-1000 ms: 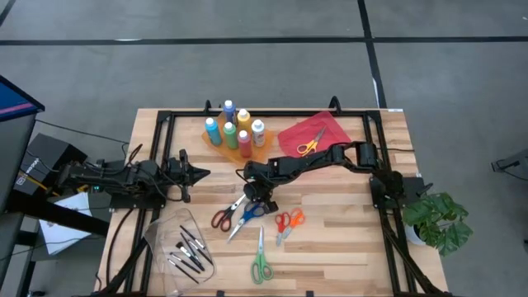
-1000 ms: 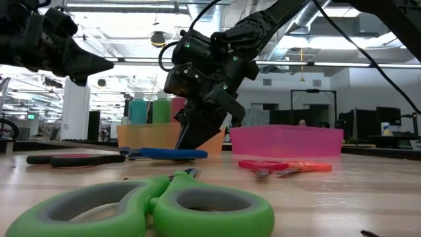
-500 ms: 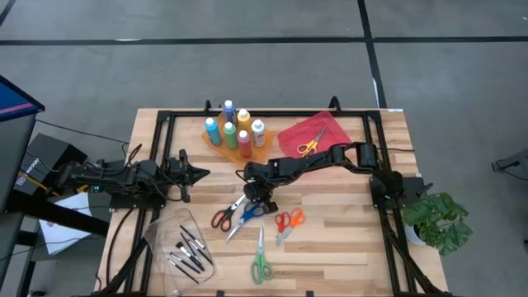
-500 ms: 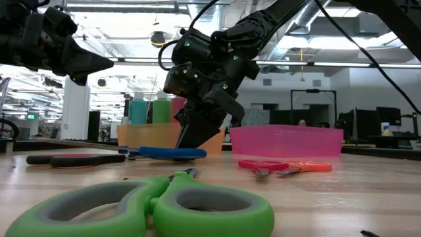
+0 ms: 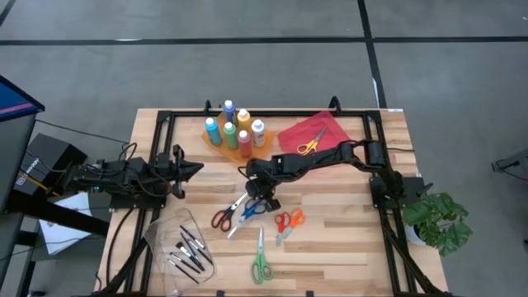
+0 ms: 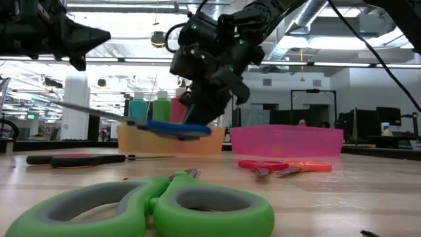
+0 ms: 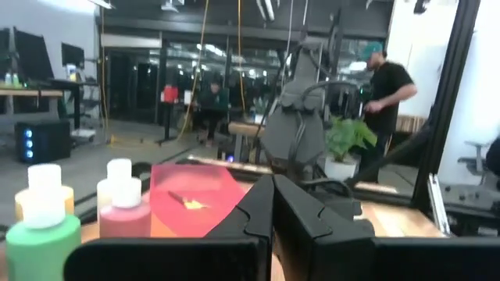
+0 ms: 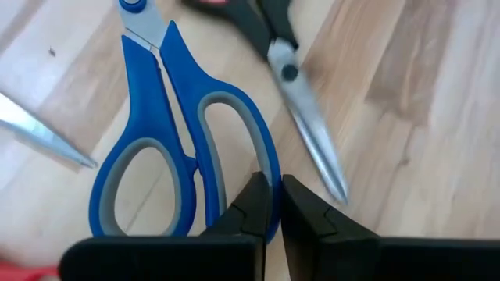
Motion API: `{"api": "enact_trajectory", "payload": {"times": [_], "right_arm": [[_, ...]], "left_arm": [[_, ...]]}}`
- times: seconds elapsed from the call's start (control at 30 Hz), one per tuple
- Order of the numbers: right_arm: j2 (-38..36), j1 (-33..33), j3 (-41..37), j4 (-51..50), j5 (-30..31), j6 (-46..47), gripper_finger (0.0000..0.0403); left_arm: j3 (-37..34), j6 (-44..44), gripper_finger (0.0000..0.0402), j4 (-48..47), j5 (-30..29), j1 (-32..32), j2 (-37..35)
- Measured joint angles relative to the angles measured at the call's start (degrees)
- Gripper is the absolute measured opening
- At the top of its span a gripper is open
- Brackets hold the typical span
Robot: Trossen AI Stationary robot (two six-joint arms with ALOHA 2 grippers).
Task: Pick & Place Paint Supplies
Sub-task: Put the blue scissors into the pink bin
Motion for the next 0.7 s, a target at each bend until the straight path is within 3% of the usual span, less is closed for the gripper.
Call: {"api": "enact_trajectory", "payload": {"times": [0.7], "right_arm": [[-0.19, 0.51, 0.11, -1.62, -0.59, -1.42, 0.0011]], "left_arm": [[0.00, -0.01, 0.0001, 1.82, 0.05, 0.00, 0.00]]}}
